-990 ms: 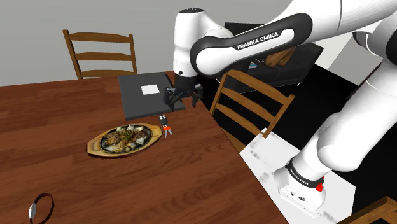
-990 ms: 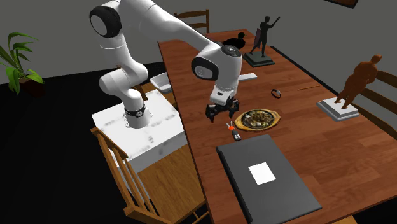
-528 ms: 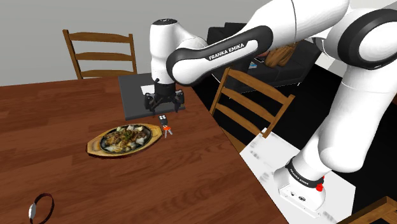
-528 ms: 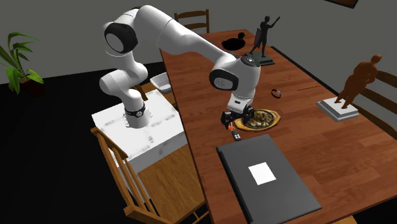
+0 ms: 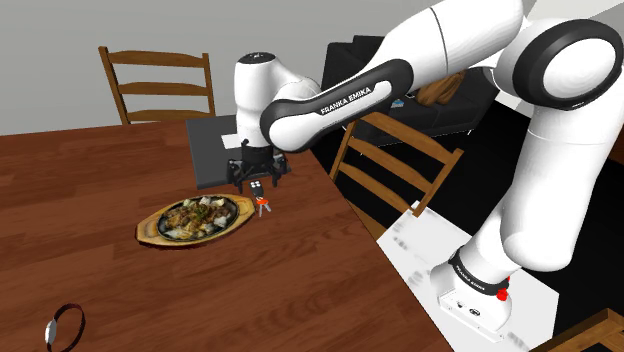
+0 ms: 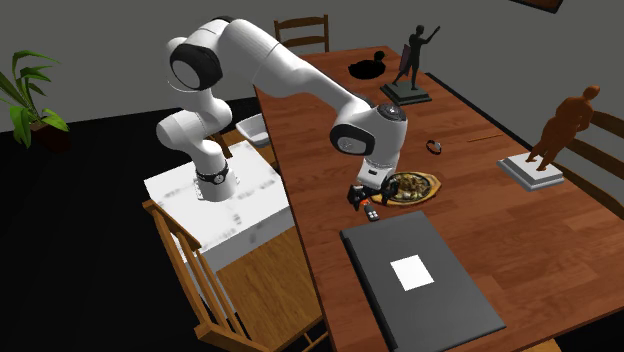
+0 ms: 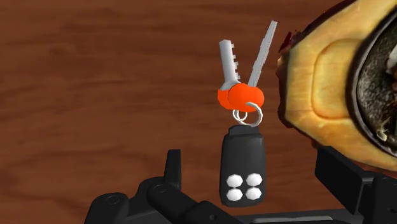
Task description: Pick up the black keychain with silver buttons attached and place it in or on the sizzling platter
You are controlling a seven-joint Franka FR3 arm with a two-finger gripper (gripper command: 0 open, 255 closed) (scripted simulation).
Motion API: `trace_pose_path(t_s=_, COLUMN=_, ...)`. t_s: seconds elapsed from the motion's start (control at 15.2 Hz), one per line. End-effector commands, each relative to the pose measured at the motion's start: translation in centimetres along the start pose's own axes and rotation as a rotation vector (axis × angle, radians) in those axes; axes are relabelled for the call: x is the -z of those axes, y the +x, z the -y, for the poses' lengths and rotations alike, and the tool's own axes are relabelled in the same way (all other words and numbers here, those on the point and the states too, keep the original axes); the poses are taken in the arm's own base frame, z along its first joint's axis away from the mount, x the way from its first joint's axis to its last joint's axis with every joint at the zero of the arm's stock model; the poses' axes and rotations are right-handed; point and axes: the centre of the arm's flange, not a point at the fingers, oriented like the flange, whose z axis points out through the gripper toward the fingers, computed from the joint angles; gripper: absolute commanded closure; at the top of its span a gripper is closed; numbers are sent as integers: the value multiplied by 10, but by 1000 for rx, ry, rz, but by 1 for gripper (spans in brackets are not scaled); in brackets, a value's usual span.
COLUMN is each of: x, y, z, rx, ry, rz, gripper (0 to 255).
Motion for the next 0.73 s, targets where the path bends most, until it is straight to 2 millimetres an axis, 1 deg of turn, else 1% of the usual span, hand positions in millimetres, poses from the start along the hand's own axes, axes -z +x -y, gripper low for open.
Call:
trace_pose_path(t_s=0.0, x=-1, y=0, z=0, rx=0, ry=0, rz=0, gripper=0)
trace_pose_path(t_s=0.33, x=-1, y=0, z=0, rx=0, ry=0, rz=0, gripper=0)
trace_pose_path(t_s=0.4, x=-1, y=0, z=0, rx=0, ry=0, rz=0, gripper=255)
trace_pose_path(t_s=0.66, x=-1, y=0, z=0, rx=0, ry=0, rz=0, gripper=255)
